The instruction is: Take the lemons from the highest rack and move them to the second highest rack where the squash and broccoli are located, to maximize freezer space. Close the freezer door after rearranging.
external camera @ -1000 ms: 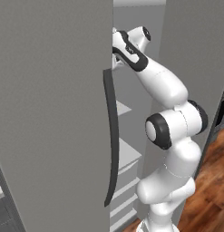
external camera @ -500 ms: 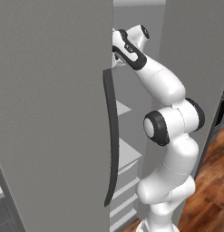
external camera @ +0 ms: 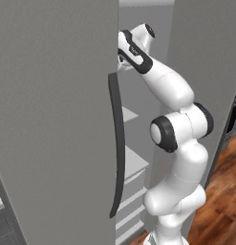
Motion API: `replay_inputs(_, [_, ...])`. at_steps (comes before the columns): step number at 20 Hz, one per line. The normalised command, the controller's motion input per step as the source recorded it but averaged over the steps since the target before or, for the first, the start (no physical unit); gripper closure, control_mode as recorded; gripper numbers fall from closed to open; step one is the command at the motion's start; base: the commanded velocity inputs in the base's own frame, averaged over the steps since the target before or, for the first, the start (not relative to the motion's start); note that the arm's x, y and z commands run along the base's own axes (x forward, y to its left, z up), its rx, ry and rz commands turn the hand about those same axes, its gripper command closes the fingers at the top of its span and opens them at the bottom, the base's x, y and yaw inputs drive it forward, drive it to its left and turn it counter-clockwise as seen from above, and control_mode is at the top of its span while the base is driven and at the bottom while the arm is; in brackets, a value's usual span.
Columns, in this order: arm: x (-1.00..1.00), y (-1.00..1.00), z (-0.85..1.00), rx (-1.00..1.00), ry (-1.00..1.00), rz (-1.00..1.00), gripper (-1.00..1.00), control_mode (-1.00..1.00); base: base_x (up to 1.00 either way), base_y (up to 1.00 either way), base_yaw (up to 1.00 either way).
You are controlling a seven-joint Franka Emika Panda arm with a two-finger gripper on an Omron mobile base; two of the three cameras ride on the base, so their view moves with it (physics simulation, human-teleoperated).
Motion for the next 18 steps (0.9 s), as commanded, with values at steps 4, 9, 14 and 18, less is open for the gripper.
replay_inputs(4, [0.15, 0.23, -0.16, 0.00, 0.06, 0.00, -1.00, -1.00, 0.00, 0.00, 0.00])
replay_inputs(9, [0.17, 0.24, -0.16, 0.00, 0.01, 0.00, -1.00, -1.00, 0.00, 0.00, 0.00])
replay_inputs(14, [0.19, 0.30, -0.20, 0.00, 0.02, 0.00, -1.00, -1.00, 0.00, 0.00, 0.00])
replay_inputs(18, [0.28, 0.32, -0.20, 0.00, 0.03, 0.00, -1.00, -1.00, 0.00, 0.00, 0.00])
